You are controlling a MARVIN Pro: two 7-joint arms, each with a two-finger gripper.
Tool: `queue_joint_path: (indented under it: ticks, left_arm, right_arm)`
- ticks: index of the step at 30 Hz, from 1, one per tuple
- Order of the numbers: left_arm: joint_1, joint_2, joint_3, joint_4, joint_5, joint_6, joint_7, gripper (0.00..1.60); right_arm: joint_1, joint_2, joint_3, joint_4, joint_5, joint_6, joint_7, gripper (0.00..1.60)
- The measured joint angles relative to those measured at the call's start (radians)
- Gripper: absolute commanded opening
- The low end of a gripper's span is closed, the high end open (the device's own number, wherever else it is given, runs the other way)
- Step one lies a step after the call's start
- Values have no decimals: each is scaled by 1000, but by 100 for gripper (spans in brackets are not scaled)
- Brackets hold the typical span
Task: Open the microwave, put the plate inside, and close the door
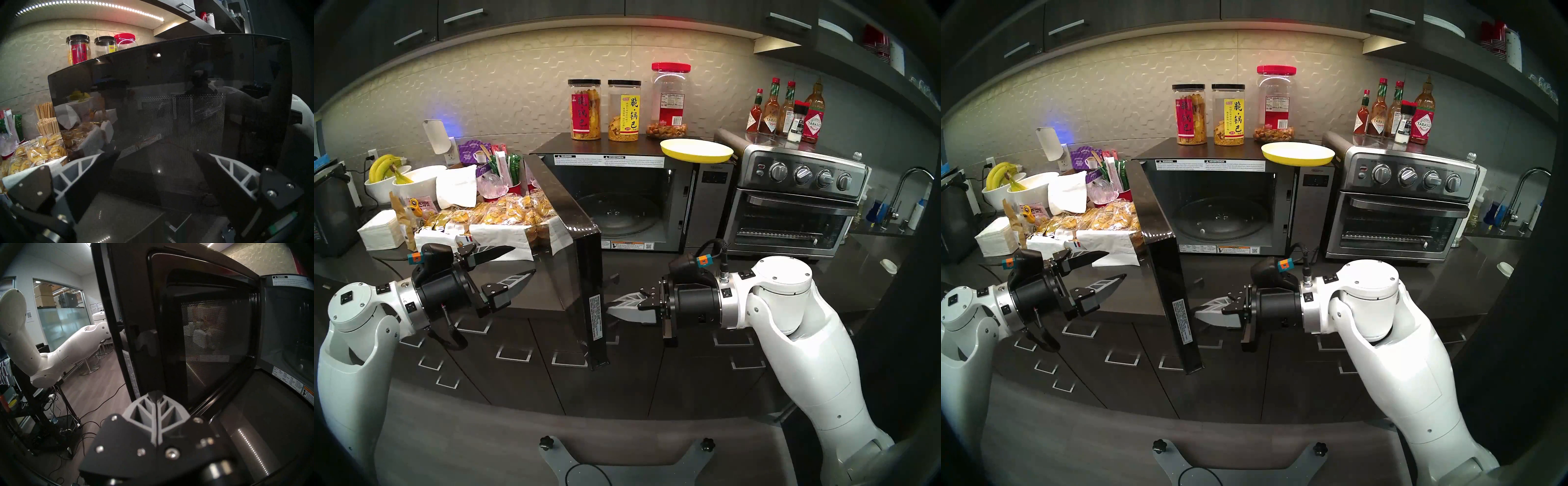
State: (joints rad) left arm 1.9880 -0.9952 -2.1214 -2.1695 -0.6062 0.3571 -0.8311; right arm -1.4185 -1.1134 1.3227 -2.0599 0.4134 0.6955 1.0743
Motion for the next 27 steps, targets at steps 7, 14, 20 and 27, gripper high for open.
queue_joint_path:
  ticks: [7,14,20,27]
  left_arm:
    - [49,-27,-85,-11,-4,0,-24,160]
    - [85,-51,-152,-21,-11,0,-53,160]
    - [97,-62,-180,-20,-16,0,-70,160]
    - [106,-67,-194,-15,-11,-1,-81,160]
  right_arm:
    - [-1,0,1,-3,0,0,2,0]
    - [-2,0,7,-11,-1,1,2,0]
    - [-3,0,11,-17,-1,6,3,0]
    - [-5,0,12,-30,-1,26,5,0]
